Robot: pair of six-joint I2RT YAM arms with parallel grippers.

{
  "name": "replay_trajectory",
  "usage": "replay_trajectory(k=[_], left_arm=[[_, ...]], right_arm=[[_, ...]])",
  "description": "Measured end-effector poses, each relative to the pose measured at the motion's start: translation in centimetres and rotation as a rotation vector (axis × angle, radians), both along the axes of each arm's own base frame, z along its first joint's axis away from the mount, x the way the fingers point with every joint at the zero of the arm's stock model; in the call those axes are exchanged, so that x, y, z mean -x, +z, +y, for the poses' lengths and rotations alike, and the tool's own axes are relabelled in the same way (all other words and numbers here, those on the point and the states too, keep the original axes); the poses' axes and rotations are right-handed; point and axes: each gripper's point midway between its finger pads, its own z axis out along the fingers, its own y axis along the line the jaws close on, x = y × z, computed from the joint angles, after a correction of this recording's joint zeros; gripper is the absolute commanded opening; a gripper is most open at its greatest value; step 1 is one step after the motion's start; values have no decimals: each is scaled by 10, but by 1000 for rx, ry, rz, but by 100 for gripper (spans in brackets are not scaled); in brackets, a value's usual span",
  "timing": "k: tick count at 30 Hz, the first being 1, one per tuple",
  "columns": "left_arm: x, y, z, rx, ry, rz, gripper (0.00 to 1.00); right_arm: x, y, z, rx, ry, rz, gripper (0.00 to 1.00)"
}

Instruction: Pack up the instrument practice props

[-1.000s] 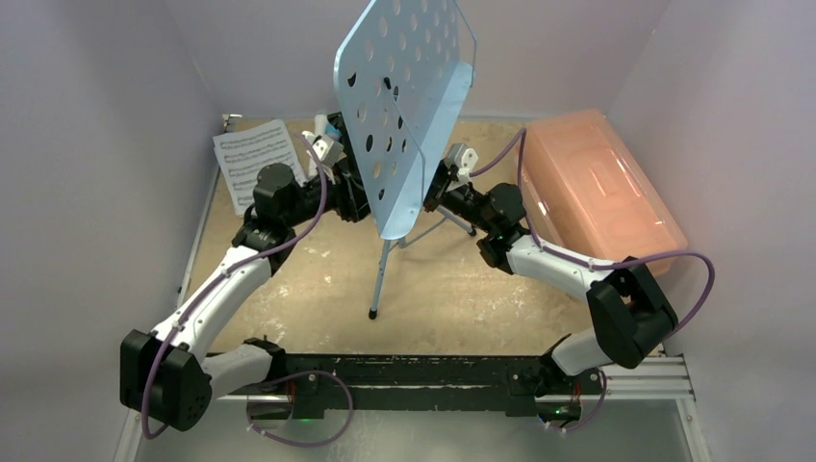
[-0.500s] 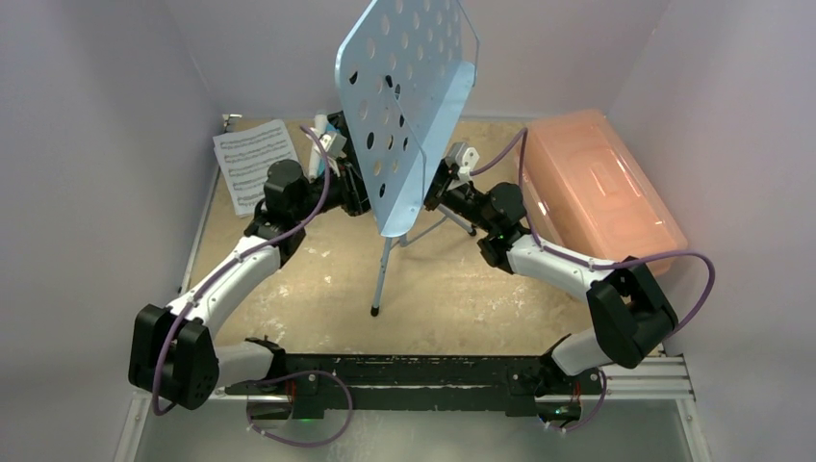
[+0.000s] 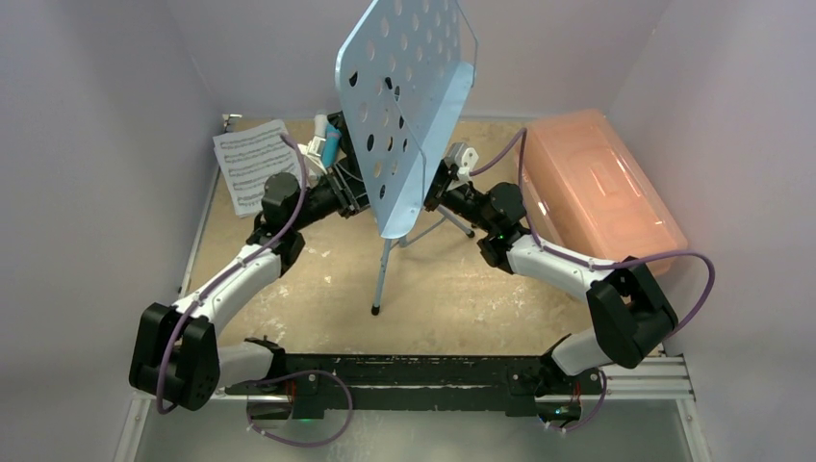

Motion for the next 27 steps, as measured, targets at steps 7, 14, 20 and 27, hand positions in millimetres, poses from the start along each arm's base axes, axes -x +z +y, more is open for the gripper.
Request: replay_trajectory(k=[7,14,20,27], left_arm=[[3,-4,2,126,10,139,36],[2,1,4,-34,91,54,42],[27,18,2,-189,129,-157,43],[49,-27,-7,-332,86,-180,43]], right_arm=[[0,0,0,-1,3,2,0],[1,0,0,0,4,3,0],[6,-2,4,5,34,9,0],[7,-2,4,5,38,13,0]])
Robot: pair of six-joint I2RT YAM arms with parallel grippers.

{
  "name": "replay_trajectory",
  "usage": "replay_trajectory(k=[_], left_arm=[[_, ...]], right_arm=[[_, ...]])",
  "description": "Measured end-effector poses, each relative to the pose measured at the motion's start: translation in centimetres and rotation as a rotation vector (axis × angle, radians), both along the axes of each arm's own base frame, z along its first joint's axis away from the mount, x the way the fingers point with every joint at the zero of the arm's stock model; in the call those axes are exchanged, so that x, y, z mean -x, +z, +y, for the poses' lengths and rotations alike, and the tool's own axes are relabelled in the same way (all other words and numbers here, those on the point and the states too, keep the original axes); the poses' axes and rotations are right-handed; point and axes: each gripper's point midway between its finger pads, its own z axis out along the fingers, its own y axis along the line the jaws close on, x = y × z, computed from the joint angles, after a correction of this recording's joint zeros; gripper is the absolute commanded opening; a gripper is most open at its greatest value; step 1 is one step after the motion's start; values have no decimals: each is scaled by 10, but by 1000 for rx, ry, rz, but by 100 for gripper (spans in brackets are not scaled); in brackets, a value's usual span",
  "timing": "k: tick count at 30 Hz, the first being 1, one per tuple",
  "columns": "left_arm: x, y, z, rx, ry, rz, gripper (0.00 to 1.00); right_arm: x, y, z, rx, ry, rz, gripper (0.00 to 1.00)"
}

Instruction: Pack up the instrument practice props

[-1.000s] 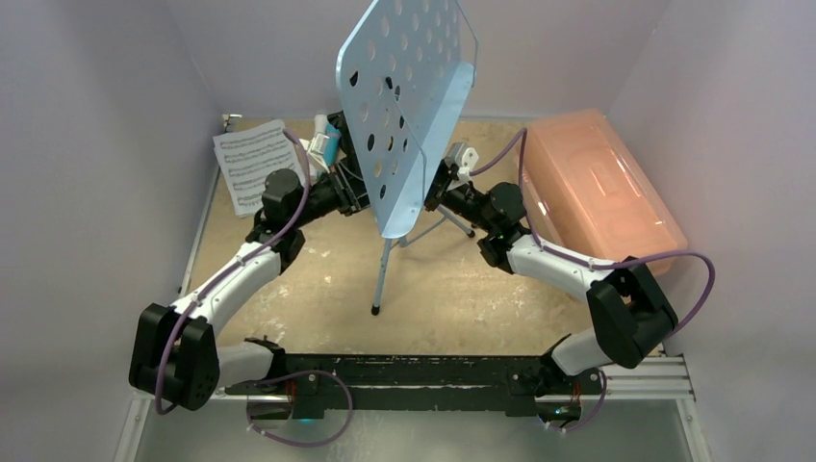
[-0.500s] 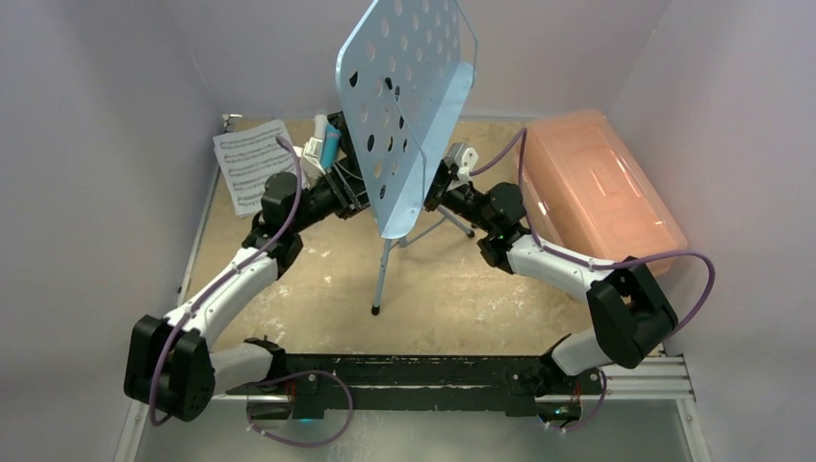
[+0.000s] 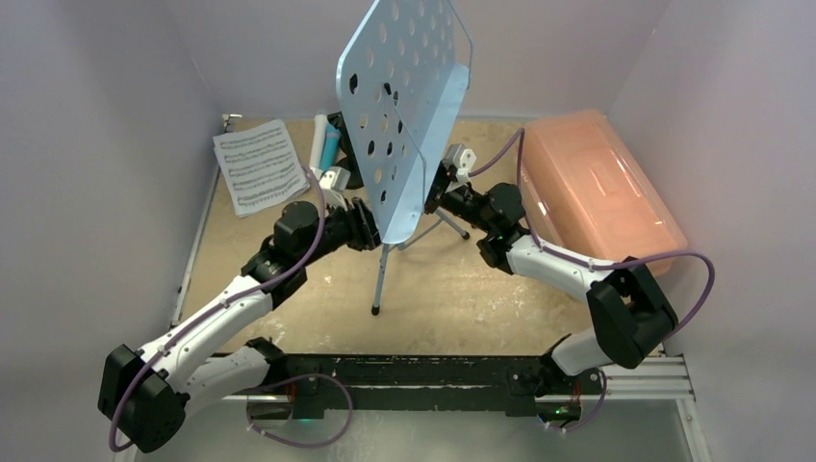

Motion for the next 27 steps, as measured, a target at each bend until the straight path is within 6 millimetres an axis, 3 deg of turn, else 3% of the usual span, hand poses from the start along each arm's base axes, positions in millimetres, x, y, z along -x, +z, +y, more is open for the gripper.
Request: replay_trajectory(k=[8,13,27], left_arm=[[10,-27,-1,-120,12,-32,36],[14,-61,-3,-202,1,-21,8],[10,-57,-19,-284,-94,-220,0]], right_arm=[[0,0,0,0,1,1,0],[0,0,0,1,1,3,0],[0,1,-6,12,-11,29,0]])
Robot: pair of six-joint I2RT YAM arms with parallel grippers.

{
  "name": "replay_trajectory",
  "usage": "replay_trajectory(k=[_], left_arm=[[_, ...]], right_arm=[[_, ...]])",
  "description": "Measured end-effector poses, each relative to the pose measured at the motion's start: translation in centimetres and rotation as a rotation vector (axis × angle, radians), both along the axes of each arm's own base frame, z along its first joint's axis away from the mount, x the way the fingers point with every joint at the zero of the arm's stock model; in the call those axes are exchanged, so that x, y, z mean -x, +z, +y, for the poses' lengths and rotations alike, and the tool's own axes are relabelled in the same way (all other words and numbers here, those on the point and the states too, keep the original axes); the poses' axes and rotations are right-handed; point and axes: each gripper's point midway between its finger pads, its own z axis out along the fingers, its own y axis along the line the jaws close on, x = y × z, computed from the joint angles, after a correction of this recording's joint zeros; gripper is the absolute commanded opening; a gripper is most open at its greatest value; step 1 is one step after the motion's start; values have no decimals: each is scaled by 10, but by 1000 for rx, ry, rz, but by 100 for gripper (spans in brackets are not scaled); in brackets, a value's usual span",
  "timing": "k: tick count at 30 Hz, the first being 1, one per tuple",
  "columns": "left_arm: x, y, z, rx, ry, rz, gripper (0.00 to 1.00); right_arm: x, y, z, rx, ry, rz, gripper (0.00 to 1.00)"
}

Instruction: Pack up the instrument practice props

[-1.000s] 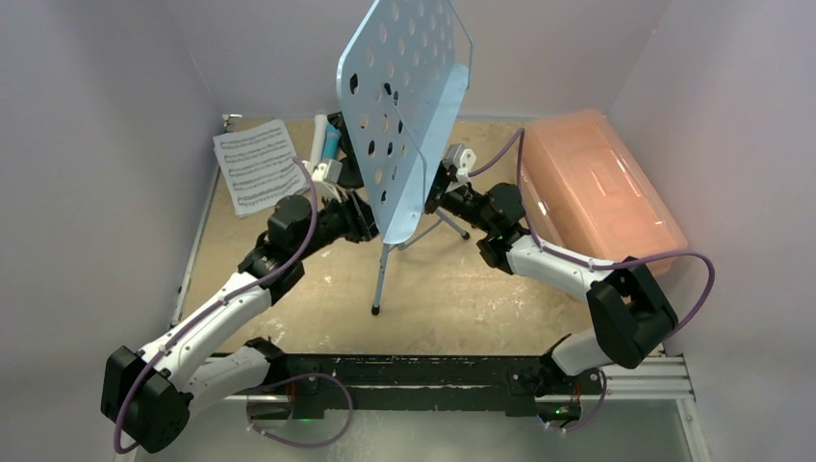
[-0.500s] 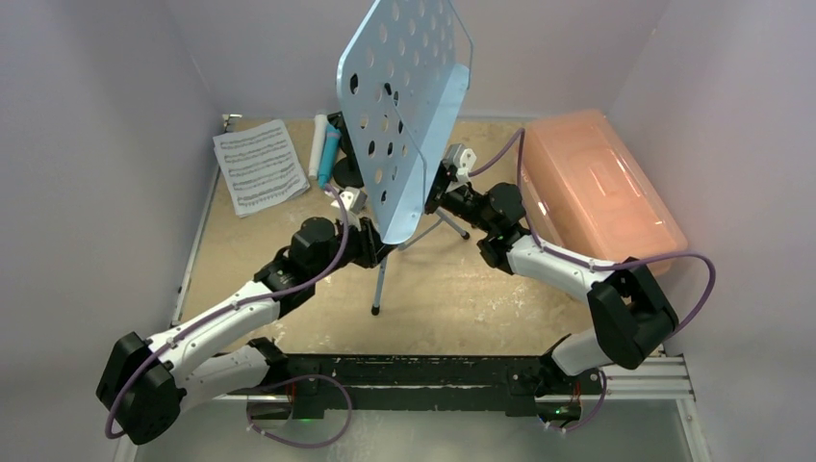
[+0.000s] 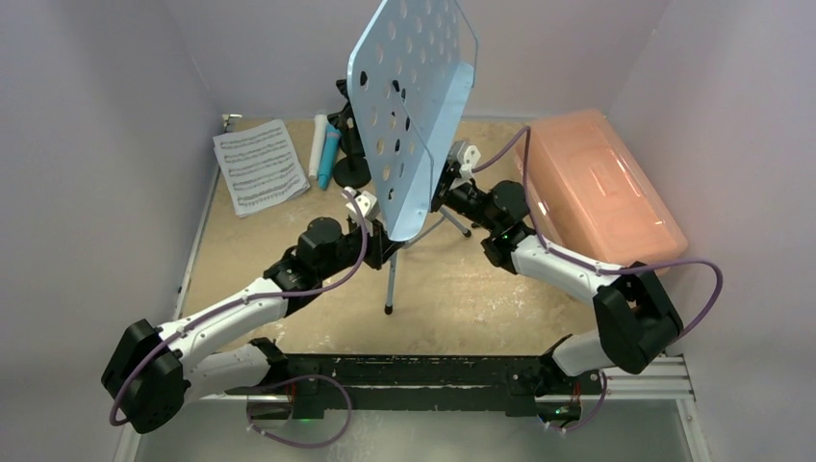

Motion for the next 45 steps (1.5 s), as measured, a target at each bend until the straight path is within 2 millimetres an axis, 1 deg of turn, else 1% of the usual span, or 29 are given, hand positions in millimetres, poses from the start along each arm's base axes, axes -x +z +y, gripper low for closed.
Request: replay_trajectory(k=[8,11,12,14,18,23,28,30,31,34,35,38,41,45], left_arm=[[-8,2,-3,-2,2,-71,0],[-7,2,-3,25,2,-106,0],[-7,2,-3,33,2,-115,0],[-7,2,-3,39,2,-123,0],[-5,2,-1,41,-1,-130,0],[-4,3,5,35,12,-148,0],[-4,8,6,42,19,-161,0],[-4,9,6,45,20,-166,0],[-5,9,6,45,21,-166,0],[-9,9,10,39,40,-174,0],[-9,11,10,42,39,-180,0],[-10,12,10,40,39,-190,0],[-10,11,10,38,39,-191,0],[-10,11,10,37,39,-193,0]], right_arm=[[-5,1,-6,2,-32,14,0],[-5,1,-6,1,-33,16,6],[-5,1,-6,1,-34,16,12],[-6,1,-7,0,-37,17,18],[-5,2,-7,3,-41,24,21],[-3,3,-2,19,-29,43,25],[-4,10,1,27,-24,54,32],[-4,16,2,13,-18,50,36],[-3,26,2,-8,-14,30,36],[7,77,2,-99,10,-81,37],[8,83,0,-106,7,-80,37],[8,81,1,-103,21,-70,35],[9,80,3,-101,33,-68,30],[7,81,3,-106,32,-63,26]])
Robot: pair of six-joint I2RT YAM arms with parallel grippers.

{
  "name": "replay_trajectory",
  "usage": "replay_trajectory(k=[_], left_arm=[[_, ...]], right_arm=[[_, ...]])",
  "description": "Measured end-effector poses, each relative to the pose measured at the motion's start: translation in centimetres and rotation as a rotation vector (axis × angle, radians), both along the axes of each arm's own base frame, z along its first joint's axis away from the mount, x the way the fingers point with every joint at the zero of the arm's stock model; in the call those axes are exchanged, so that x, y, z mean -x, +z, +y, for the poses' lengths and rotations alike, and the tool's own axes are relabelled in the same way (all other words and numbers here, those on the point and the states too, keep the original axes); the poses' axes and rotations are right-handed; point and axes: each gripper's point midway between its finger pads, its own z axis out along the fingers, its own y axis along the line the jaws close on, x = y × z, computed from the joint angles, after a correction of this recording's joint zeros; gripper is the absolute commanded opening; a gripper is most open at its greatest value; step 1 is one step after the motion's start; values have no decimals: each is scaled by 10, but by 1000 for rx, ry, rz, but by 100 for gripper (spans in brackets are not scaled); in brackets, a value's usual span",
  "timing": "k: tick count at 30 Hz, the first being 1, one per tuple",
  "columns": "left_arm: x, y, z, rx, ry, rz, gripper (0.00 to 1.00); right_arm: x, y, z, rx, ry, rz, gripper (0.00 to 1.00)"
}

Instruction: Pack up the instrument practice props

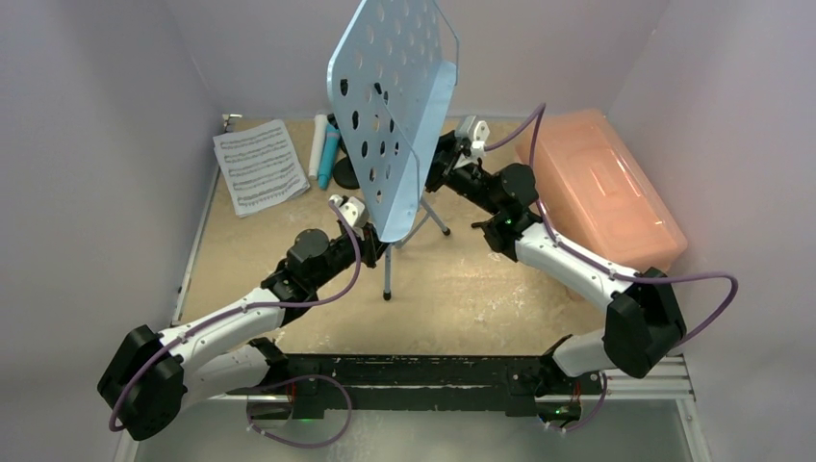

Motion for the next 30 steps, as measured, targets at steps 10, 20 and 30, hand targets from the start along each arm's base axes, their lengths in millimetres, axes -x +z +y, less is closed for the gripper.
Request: replay_trajectory(k=[10,20,30], left_arm=[[-8,5,-4,-39,-6,-23,0],[-14,17,-7,-95,-13,-65,0],[-15,16,-8,-139,-37,-55,0]], right_arm=[[0,-2,3,-12,33,17,33],[5,-7,10,-10,85,26,38],[3,-8,13,-33,95,21,38]])
